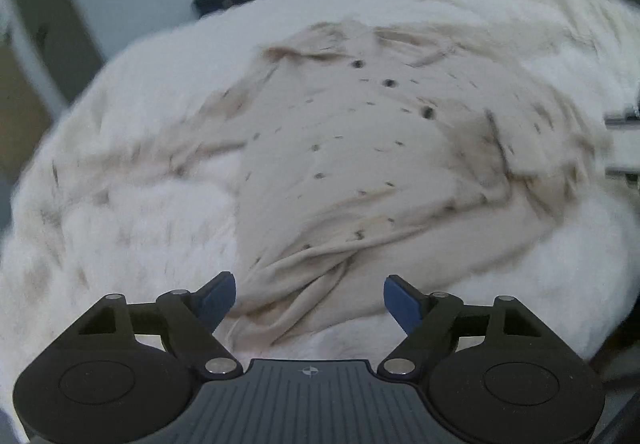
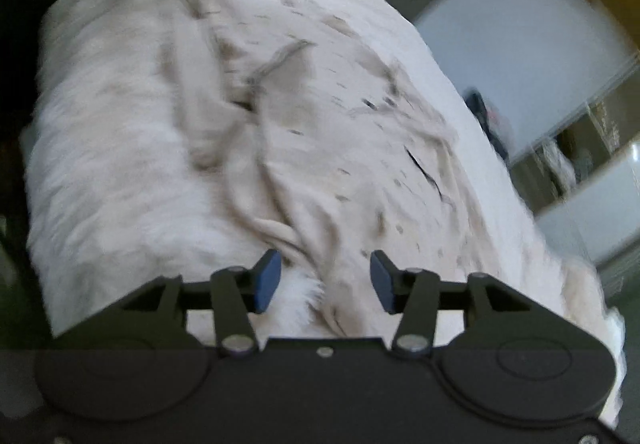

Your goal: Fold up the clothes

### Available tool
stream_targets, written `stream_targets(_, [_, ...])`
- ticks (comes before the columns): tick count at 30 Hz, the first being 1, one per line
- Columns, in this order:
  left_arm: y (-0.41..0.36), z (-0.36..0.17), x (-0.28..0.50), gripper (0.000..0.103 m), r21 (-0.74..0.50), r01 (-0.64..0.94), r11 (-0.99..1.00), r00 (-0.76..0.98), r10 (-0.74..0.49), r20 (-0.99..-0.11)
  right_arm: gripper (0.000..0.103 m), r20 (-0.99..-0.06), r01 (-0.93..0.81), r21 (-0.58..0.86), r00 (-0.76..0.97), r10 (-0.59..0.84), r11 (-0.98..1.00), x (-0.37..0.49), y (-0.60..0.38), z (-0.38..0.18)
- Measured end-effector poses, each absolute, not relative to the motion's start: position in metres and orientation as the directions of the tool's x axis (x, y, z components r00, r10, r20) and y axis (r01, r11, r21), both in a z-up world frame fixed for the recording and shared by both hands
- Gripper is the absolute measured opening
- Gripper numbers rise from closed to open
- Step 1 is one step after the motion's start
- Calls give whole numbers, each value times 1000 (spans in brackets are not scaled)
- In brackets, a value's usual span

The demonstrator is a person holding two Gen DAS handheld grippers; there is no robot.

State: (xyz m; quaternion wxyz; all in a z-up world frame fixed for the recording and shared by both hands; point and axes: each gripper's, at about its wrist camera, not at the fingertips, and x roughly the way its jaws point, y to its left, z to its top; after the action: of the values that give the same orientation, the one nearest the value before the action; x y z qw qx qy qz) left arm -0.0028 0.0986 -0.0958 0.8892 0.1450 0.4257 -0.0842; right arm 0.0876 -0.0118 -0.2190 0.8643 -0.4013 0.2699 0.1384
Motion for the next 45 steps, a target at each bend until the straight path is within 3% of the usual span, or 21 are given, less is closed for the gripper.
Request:
stream_targets(2, [110,-97,8,77,219,206,954,642,38,-766,49,-597,-378,-585,800,-65,717,101,-32,-215])
stream_targets(5, [113,-101,24,77,188,198,962,626,23,-780,49,-653,-326,-513,749,-114,794,114,-54,-214])
stream_targets(8, [105,-116,35,77,112,281,953,545,-62,-836,49,-710,-319,-435,697,-102,842,125,-67,-220])
stream_targets(12, [99,-143,44,77,108,296,949,512,-62,-857,50,-742,-366,-366,669,-31,856,130,-69,-231])
stream_targets(13, [99,-148,45,76,100,289,952,517,-67,-854,46,-737,-375,-357,676,-11,855,130,-68,-233])
stream_targets(14, [100,-154,46,68,90,282,955,523,-75,-849,43,-730,-379,-347,684,7,858,131,-68,-234])
stream_targets(15, [102,-155,46,42,69,274,959,533,-92,-841,16,-719,-372,-332,695,23,867,131,-70,-233])
stream_targets(16, [103,-154,45,30,43,266,963,545,-113,-831,4,-710,-363,-317,703,35,876,131,-72,-232])
stream_targets(17, [108,-150,44,10,-11,248,969,543,-149,-827,4,-701,-342,-290,712,45,894,132,-75,-227])
stream_targets(18, [113,-144,44,6,-72,230,971,547,-190,-815,4,-687,-318,-251,724,63,914,132,-80,-219])
stream_targets(22, [135,-115,36,6,-255,173,951,594,-307,-743,3,-630,-282,-137,764,136,950,121,-95,-176])
stream_targets(27, [167,-60,15,6,-398,111,910,678,-363,-640,3,-561,-293,-111,807,183,950,96,-113,-102])
stream_targets(30, [176,-40,6,6,-407,105,907,693,-360,-624,3,-554,-241,-73,817,162,968,89,-136,-71])
stream_targets(34, [180,-47,5,8,-328,77,942,637,-299,-711,5,-625,-191,-65,773,109,979,94,-154,-74])
stream_targets(37, [172,-64,7,19,-174,83,981,549,-190,-814,11,-732,-156,-124,681,16,980,104,-158,-106])
stream_targets(39, [168,-63,3,25,-127,95,987,542,-158,-825,16,-783,-169,-231,617,-80,958,103,-151,-132])
stream_targets(40, [166,-62,1,32,-117,100,988,542,-152,-826,24,-784,-174,-257,613,-100,951,101,-149,-136])
stream_targets(41, [162,-58,-2,49,-89,107,990,553,-133,-823,27,-780,-178,-277,616,-112,944,98,-146,-138])
stream_targets(42, [158,-55,-4,57,-64,115,991,564,-118,-817,31,-776,-183,-296,618,-124,937,95,-142,-140])
stream_targets(45, [128,-41,-16,62,3,226,974,605,-138,-784,39,-766,-230,-315,634,-104,921,89,-127,-144])
